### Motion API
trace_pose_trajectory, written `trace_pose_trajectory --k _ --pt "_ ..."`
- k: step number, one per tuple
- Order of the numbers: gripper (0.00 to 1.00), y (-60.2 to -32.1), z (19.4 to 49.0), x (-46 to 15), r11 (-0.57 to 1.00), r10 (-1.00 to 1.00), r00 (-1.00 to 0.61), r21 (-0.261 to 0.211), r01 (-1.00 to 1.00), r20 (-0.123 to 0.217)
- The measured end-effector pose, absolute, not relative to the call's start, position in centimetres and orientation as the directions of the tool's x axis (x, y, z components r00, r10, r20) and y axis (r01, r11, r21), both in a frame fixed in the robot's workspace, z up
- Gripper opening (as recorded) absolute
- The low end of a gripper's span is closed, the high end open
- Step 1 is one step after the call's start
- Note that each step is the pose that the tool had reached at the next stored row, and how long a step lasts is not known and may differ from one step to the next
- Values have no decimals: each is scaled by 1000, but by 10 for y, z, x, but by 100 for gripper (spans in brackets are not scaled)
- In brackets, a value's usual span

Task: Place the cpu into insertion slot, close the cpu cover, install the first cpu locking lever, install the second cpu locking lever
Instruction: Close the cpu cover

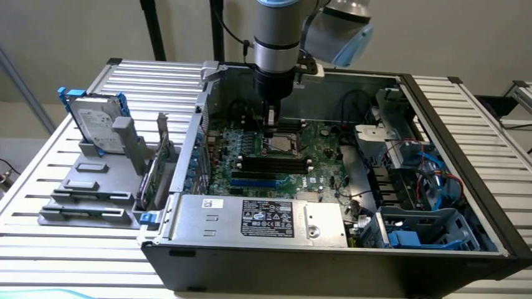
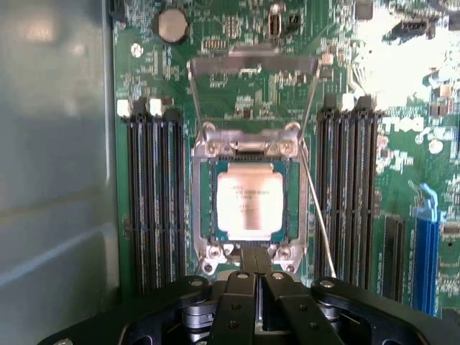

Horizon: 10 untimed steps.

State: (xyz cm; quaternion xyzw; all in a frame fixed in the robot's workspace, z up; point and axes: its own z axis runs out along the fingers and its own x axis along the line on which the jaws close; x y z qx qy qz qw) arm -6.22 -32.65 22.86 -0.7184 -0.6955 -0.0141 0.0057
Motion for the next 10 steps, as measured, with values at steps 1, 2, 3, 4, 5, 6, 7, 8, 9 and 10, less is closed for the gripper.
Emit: trace_pose_trajectory --k 1,2,3,4,5,6,7,8,9,10 --pt "11 -327 230 -58 -33 999 32 10 999 28" --pt "11 -328 231 -54 -33 999 32 9 999 29" --pt "11 -329 233 -49 -33 999 32 8 999 29" --pt "11 -330 234 -45 -32 999 32 7 999 29" --pt "11 -331 236 -41 -33 999 32 5 999 29" --pt "11 -332 238 -36 -33 999 32 5 999 29" --pt "11 -333 241 -32 -33 999 32 4 999 30" --pt "11 -334 243 -27 -32 999 32 3 999 30" --pt "11 -334 246 -23 -33 999 32 2 999 31" --pt "11 -335 250 -18 -33 999 33 1 999 32"
